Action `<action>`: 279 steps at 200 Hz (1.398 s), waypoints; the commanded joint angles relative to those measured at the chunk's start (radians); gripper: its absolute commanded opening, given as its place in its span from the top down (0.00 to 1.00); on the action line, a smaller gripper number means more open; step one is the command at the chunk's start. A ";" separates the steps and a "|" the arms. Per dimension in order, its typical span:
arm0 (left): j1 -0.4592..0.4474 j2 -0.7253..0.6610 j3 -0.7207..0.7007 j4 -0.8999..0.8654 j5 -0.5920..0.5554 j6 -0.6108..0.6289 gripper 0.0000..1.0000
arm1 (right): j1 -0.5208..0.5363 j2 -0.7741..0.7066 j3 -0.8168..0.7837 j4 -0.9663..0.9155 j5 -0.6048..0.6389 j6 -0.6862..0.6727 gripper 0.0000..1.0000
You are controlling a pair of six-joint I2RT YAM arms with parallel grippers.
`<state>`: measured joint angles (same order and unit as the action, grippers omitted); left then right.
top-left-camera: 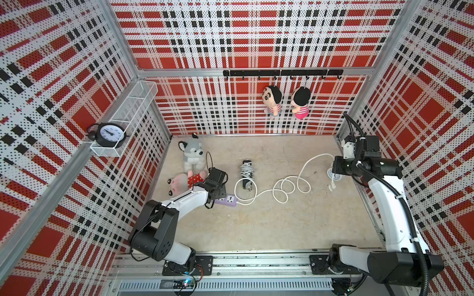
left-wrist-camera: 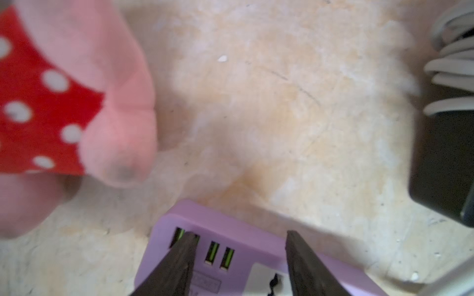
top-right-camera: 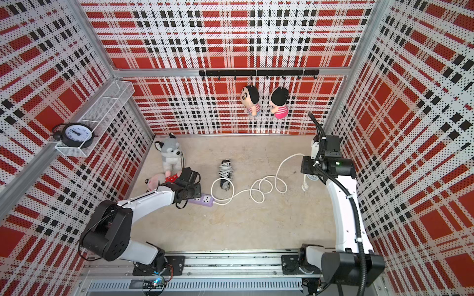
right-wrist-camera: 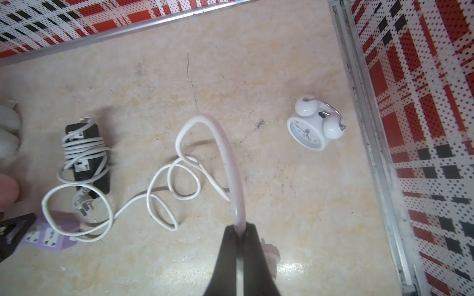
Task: Unwrap the cord wrapped around the power strip
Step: Adjust the power strip at the center of the board, then place the power cord at the center of the board.
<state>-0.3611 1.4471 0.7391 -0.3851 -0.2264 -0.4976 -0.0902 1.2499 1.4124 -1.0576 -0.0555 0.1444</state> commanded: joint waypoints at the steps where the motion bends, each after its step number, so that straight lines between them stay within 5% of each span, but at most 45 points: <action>1: 0.036 -0.057 -0.054 -0.112 -0.013 -0.049 0.40 | -0.012 0.021 0.022 -0.040 0.131 -0.049 1.00; 52: 0.093 -0.214 -0.087 -0.187 -0.012 -0.131 0.42 | -0.062 0.058 0.016 -0.095 0.256 -0.063 1.00; 133: 0.175 -0.442 0.015 -0.265 -0.010 -0.127 0.34 | -0.080 0.026 -0.118 -0.085 0.091 -0.064 1.00; 211: -0.023 -0.171 0.173 -0.033 0.056 -0.116 0.31 | -0.076 0.132 -0.201 -0.038 -0.039 -0.084 1.00; 279: -0.042 -0.060 0.212 0.024 0.055 -0.046 0.31 | -0.039 0.326 -0.198 -0.043 0.209 -0.072 0.98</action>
<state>-0.4000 1.3724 0.9264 -0.4149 -0.1837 -0.5793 -0.1436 1.5383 1.2037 -1.0966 0.0414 0.0856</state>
